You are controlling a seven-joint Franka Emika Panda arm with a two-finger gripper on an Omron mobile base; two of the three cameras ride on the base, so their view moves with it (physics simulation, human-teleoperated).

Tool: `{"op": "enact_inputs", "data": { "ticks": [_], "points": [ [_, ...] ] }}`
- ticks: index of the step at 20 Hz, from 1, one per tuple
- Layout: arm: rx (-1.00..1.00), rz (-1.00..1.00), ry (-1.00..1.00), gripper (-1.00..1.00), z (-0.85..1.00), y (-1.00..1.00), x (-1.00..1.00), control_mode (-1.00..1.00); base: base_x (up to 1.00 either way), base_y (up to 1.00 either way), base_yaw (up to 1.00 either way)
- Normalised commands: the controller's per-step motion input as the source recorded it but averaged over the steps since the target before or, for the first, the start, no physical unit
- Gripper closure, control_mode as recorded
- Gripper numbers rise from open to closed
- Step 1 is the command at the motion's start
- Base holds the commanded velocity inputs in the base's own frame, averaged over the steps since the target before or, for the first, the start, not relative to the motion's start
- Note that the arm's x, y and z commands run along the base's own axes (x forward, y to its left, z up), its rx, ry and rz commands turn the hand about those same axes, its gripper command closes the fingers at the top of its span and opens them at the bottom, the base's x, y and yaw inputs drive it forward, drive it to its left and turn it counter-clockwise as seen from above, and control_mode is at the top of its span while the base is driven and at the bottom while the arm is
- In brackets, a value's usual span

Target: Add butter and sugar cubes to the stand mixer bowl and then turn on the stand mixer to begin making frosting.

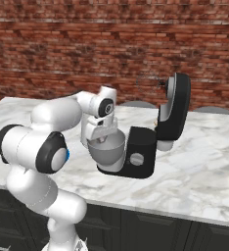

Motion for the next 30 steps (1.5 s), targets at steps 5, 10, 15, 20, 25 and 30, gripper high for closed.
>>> {"op": "enact_inputs", "data": {
  "ticks": [5, 10, 15, 20, 25, 30],
  "points": [
    [0.0, 0.0, 0.02, -1.0, -0.24, -0.04, 0.03, -1.0, 0.0, 0.0, 0.0],
    [0.0, -0.01, -0.01, -1.0, 0.02, -0.01, -0.04, -1.0, 0.0, 0.0, 0.0],
    [0.0, -0.03, -0.15, -1.0, 0.42, 0.01, -0.42, -1.0, 0.0, 0.0, 0.0],
    [-0.02, -0.03, -0.27, -1.0, 0.57, 0.18, -0.58, -1.0, 0.0, 0.0, 0.0],
    [0.0, -0.04, -0.24, -1.0, 0.09, 0.11, -0.87, -1.0, 0.0, 0.0, 0.0],
    [0.03, -0.03, -0.26, -1.0, 0.04, -0.27, -0.64, -1.0, 0.0, 0.0, 0.0]
  ]
}}
